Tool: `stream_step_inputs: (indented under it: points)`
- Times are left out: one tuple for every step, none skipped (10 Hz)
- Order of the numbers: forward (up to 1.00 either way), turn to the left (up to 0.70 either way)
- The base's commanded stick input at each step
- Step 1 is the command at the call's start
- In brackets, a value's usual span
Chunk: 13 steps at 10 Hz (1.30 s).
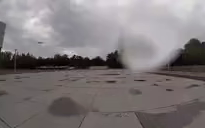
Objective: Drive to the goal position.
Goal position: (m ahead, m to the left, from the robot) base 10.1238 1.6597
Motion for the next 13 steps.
stream_step_inputs:
  points:
    - [0.70, 0.00]
    - [0.70, 0.00]
    - [0.70, 0.00]
    - [0.70, 0.00]
    - [0.70, 0.00]
    - [0.70, 0.00]
    - [0.70, 0.00]
    - [0.70, 0.00]
    - [0.70, 0.00]
    - [0.70, 0.00]
    - [0.70, 0.00]
    - [0.70, 0.00]
    - [0.70, 0.00]
